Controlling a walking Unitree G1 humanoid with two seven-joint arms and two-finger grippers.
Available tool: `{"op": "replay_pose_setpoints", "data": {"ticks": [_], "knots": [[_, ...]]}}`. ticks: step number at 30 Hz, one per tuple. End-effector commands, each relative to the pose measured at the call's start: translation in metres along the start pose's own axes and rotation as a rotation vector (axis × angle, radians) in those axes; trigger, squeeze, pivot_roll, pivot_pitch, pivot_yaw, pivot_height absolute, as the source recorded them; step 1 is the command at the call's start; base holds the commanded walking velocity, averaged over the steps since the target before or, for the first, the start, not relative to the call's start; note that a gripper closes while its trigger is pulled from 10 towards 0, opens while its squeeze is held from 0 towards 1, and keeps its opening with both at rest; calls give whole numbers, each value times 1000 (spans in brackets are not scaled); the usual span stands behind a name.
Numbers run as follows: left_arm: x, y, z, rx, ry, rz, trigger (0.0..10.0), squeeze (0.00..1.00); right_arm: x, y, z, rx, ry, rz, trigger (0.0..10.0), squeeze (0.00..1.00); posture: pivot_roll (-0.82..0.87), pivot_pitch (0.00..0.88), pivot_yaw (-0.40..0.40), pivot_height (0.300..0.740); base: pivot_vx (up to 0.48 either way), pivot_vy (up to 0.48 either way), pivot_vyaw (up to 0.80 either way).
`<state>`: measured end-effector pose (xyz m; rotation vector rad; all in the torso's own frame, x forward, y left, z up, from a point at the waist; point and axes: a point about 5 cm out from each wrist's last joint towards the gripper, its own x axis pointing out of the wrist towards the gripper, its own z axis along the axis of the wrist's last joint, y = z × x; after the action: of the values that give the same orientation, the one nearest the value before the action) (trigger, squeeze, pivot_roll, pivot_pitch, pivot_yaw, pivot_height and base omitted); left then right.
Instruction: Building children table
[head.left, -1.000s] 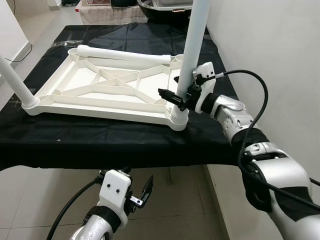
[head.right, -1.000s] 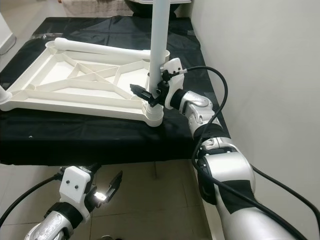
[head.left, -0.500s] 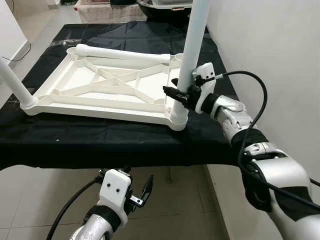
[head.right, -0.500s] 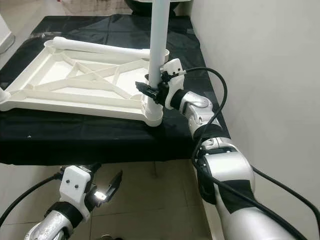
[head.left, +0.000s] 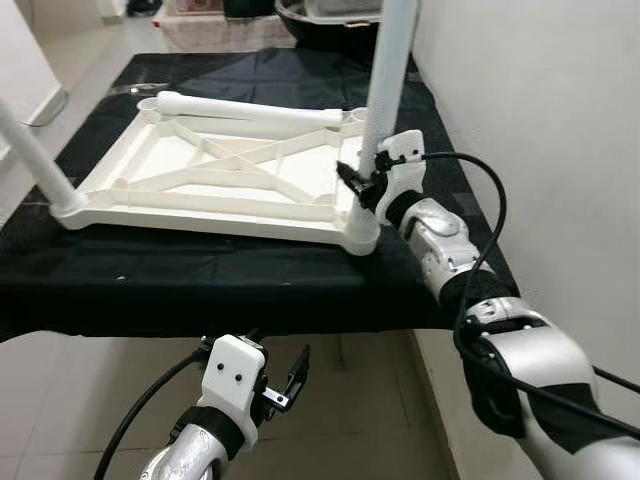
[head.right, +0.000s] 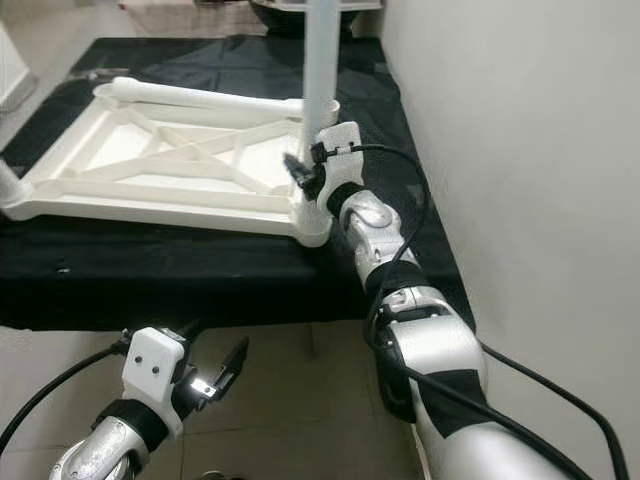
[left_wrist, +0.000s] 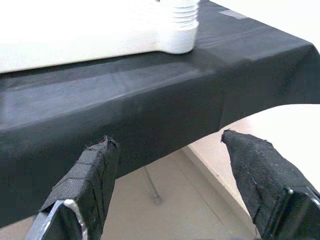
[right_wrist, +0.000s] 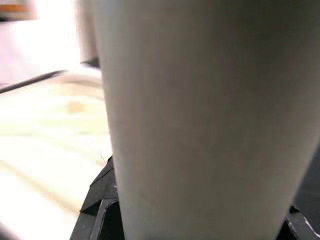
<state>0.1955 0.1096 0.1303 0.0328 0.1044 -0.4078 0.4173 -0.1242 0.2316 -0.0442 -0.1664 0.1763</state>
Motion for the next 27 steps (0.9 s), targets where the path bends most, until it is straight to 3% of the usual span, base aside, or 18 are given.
{"op": "replay_pose_setpoints", "data": {"ticks": [1,2,7,9,10,12,17,18,22,25,26,27], "knots": [[-1,0,-7,-2,31,-3,10000,0,-14,-18,-38,-11,170,-173,0,0,169,174,-42,740,0,0,0],[-1,0,-7,-2,31,-3,10000,0,-16,-19,-40,-1,174,-285,0,0,168,172,-42,740,0,0,0],[0,0,-7,-1,31,-3,10000,0,-17,-18,-41,22,168,-351,0,0,168,167,-43,740,0,0,0],[1,1,-8,3,31,-2,10000,0,-20,-2,-41,131,163,-616,0,0,174,152,-46,740,0,0,0],[1,1,-8,3,31,-2,10000,0,-20,-2,-41,131,163,-616,0,0,174,152,-46,740,0,0,0],[3,0,-9,7,31,-5,10000,0,-25,17,-40,227,190,-834,0,0,185,144,-46,740,0,0,0],[3,0,-9,8,31,-6,10000,0,-26,23,-39,251,203,-884,0,0,188,142,-48,740,0,0,0],[3,-1,-9,10,30,-8,10000,0,-27,32,-38,287,214,-912,0,0,194,142,-46,740,0,0,0],[2,-2,-8,15,29,-13,10000,0,-25,47,-35,305,209,-874,0,0,187,145,-49,740,0,0,0],[2,-2,-8,15,29,-14,10000,0,-25,48,-34,299,204,-862,0,0,187,145,-49,740,0,0,0],[2,-2,-8,14,29,-15,10000,0,-24,48,-32,287,194,-839,10000,0,184,148,-46,740,0,0,0],[2,-2,-8,14,29,-15,10000,0,-24,48,-32,287,194,-839,10000,0,184,148,-46,740,0,0,0]]}}
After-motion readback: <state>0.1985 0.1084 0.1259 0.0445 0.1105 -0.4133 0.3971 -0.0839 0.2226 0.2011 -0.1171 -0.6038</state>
